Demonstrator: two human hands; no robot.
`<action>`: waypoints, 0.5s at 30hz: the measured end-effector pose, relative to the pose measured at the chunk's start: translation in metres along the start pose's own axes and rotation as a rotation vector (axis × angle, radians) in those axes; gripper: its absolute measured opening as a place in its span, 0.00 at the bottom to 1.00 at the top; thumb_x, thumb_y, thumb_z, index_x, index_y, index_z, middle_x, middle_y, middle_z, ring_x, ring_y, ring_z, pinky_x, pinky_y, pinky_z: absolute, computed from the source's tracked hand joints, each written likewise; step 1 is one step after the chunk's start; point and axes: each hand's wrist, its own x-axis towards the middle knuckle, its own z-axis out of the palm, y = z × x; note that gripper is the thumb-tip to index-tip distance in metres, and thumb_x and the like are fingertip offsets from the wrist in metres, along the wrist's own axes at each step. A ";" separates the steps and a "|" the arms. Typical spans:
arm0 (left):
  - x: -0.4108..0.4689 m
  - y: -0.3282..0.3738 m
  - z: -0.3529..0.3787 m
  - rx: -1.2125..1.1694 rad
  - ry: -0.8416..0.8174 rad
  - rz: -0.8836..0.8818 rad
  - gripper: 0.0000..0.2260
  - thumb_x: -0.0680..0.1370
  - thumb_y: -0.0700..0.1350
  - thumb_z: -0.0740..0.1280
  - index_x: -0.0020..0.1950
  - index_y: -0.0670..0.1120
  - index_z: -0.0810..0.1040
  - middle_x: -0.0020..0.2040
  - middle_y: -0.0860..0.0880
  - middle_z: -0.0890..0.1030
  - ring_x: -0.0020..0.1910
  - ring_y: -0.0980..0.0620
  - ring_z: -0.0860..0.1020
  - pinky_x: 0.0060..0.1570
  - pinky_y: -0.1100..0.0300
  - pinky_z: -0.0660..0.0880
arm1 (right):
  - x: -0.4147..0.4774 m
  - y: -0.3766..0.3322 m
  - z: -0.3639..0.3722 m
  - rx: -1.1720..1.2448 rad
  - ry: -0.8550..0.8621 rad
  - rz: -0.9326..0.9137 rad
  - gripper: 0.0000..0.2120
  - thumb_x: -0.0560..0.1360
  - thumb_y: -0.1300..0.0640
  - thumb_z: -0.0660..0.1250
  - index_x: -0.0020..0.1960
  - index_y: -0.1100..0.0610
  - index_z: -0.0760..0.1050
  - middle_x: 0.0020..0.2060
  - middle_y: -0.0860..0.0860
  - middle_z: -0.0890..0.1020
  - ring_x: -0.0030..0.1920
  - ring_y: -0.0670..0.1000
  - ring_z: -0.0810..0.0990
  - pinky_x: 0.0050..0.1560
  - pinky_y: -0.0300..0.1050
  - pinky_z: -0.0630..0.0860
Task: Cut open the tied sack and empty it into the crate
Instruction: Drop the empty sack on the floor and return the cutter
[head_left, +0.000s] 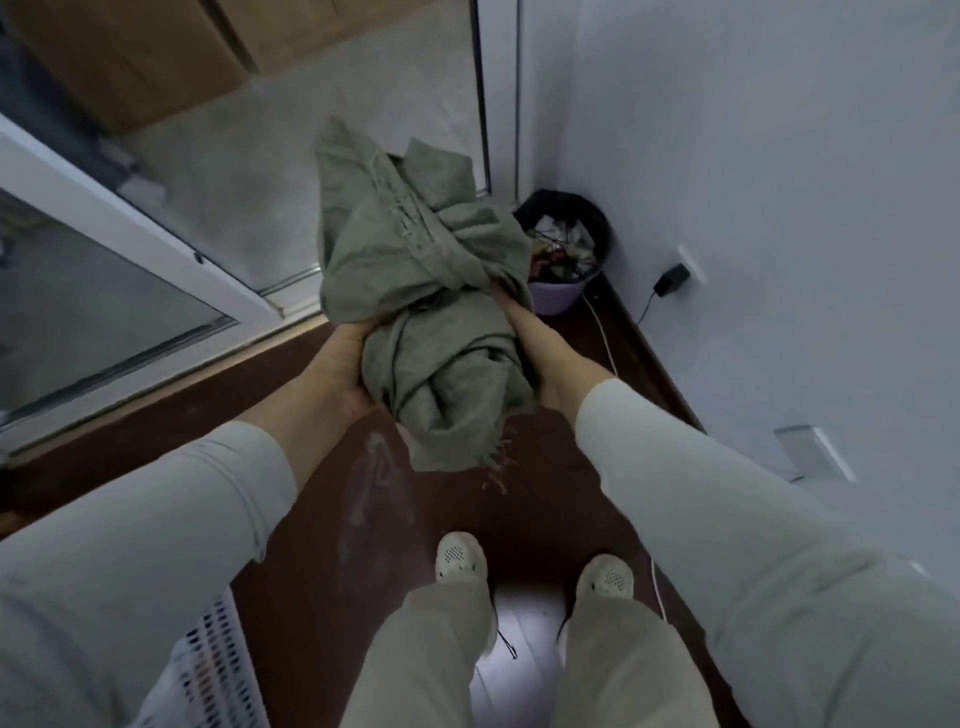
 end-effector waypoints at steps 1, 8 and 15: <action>0.017 -0.007 -0.003 0.009 0.012 -0.013 0.15 0.74 0.53 0.64 0.37 0.48 0.87 0.42 0.47 0.86 0.40 0.49 0.85 0.34 0.59 0.81 | 0.008 0.005 -0.021 -0.074 0.031 0.019 0.41 0.60 0.36 0.75 0.68 0.50 0.70 0.62 0.55 0.79 0.60 0.59 0.79 0.62 0.61 0.74; 0.149 -0.060 -0.049 0.044 0.155 -0.038 0.33 0.64 0.56 0.76 0.66 0.47 0.76 0.62 0.45 0.80 0.60 0.44 0.79 0.58 0.47 0.76 | 0.093 0.053 -0.148 -0.445 0.370 0.064 0.22 0.76 0.55 0.66 0.69 0.51 0.67 0.60 0.56 0.77 0.58 0.56 0.76 0.58 0.56 0.75; 0.283 -0.125 -0.100 0.047 0.241 -0.002 0.43 0.55 0.55 0.83 0.67 0.48 0.74 0.60 0.45 0.82 0.57 0.42 0.81 0.54 0.44 0.79 | 0.217 0.116 -0.202 -0.810 0.460 -0.026 0.12 0.77 0.64 0.60 0.57 0.60 0.78 0.46 0.58 0.82 0.49 0.57 0.82 0.53 0.51 0.80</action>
